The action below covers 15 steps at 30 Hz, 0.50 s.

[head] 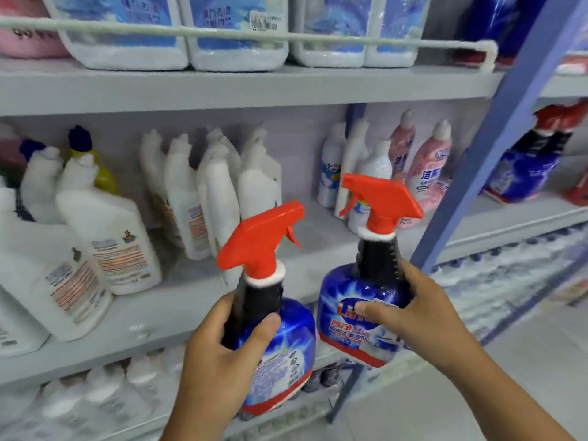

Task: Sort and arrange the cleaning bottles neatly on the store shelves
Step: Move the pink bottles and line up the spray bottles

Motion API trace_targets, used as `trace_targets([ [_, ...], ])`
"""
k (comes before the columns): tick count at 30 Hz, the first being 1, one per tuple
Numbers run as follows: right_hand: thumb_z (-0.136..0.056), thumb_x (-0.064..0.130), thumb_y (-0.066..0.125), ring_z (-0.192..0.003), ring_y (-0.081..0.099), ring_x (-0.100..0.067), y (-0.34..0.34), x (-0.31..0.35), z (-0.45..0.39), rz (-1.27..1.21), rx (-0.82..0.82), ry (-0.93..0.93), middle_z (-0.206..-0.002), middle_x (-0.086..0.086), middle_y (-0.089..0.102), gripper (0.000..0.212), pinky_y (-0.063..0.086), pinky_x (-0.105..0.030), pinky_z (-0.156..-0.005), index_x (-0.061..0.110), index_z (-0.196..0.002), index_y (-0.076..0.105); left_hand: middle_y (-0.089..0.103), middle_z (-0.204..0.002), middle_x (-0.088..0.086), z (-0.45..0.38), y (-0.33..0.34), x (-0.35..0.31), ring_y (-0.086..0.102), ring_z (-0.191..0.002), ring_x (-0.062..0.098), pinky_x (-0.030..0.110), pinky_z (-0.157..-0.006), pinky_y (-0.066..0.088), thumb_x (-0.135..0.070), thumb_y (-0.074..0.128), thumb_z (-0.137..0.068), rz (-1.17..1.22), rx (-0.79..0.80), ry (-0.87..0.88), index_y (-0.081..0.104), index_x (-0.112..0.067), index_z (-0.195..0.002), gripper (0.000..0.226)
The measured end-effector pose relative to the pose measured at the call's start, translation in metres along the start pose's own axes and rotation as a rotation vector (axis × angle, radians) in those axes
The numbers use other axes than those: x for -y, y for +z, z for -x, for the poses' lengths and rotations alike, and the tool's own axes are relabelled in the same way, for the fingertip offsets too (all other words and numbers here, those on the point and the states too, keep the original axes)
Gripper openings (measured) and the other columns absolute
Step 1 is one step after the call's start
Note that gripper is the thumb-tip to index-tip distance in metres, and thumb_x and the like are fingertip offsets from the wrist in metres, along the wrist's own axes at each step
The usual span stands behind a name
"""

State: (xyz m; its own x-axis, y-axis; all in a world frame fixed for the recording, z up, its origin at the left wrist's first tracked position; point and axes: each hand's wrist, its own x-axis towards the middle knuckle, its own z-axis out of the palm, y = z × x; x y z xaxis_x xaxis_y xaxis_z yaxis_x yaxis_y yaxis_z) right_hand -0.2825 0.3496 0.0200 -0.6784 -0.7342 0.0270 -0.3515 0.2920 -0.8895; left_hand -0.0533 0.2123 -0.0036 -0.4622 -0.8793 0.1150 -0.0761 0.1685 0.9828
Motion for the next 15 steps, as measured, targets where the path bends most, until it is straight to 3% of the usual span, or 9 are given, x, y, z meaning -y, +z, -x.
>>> trace_targets([
  [2, -0.069, 0.023, 0.092, -0.087, 0.074, -0.007, -0.019, -0.02, 0.007, 0.016, 0.003, 0.031, -0.098, 0.016, 0.076, 0.055, 0.062, -0.038, -0.078, 0.04, -0.115, 0.066, 0.074, -0.09, -0.027, 0.004, 0.022, -0.001, 0.065, -0.085, -0.013, 0.008, -0.071, 0.045, -0.021, 0.082, -0.08, -0.021, 0.031, -0.005, 0.068, -0.053, -0.096, 0.039],
  [7, -0.068, 0.016, 0.092, -0.082, 0.075, -0.007, -0.095, -0.075, 0.021, -0.054, -0.044, 0.126, -0.092, 0.014, 0.078, 0.051, 0.061, -0.033, -0.076, 0.035, -0.109, 0.068, 0.073, -0.085, -0.027, 0.01, 0.106, -0.016, 0.065, -0.077, -0.011, 0.005, -0.056, 0.046, -0.019, 0.08, -0.083, -0.048, 0.095, -0.016, 0.068, -0.046, -0.094, 0.032],
  [10, -0.068, 0.013, 0.092, -0.079, 0.074, -0.003, -0.164, -0.11, 0.024, -0.103, -0.102, 0.132, -0.089, 0.016, 0.078, 0.049, 0.056, -0.018, -0.066, 0.033, -0.107, 0.069, 0.075, -0.088, -0.024, 0.017, 0.176, -0.029, 0.067, -0.079, -0.009, 0.004, -0.06, 0.046, -0.021, 0.08, -0.083, -0.068, 0.128, 0.014, 0.073, -0.047, -0.092, 0.028],
  [13, -0.066, 0.019, 0.093, -0.08, 0.072, -0.001, -0.23, -0.138, 0.026, -0.084, -0.129, 0.118, -0.091, 0.019, 0.076, 0.05, 0.054, -0.024, -0.071, 0.037, -0.104, 0.068, 0.076, -0.092, -0.023, 0.023, 0.243, -0.04, 0.066, -0.079, -0.012, 0.004, -0.068, 0.047, -0.018, 0.08, -0.083, -0.067, 0.124, 0.053, 0.069, -0.062, -0.09, 0.045],
  [15, -0.064, 0.02, 0.094, -0.078, 0.071, -0.001, -0.277, -0.153, 0.028, -0.079, -0.175, 0.115, -0.089, 0.019, 0.076, 0.05, 0.053, -0.023, -0.07, 0.039, -0.102, 0.067, 0.076, -0.091, -0.023, 0.026, 0.293, -0.055, 0.066, -0.079, -0.012, 0.008, -0.073, 0.049, -0.027, 0.083, -0.082, -0.069, 0.131, 0.078, 0.068, -0.064, -0.09, 0.041],
])
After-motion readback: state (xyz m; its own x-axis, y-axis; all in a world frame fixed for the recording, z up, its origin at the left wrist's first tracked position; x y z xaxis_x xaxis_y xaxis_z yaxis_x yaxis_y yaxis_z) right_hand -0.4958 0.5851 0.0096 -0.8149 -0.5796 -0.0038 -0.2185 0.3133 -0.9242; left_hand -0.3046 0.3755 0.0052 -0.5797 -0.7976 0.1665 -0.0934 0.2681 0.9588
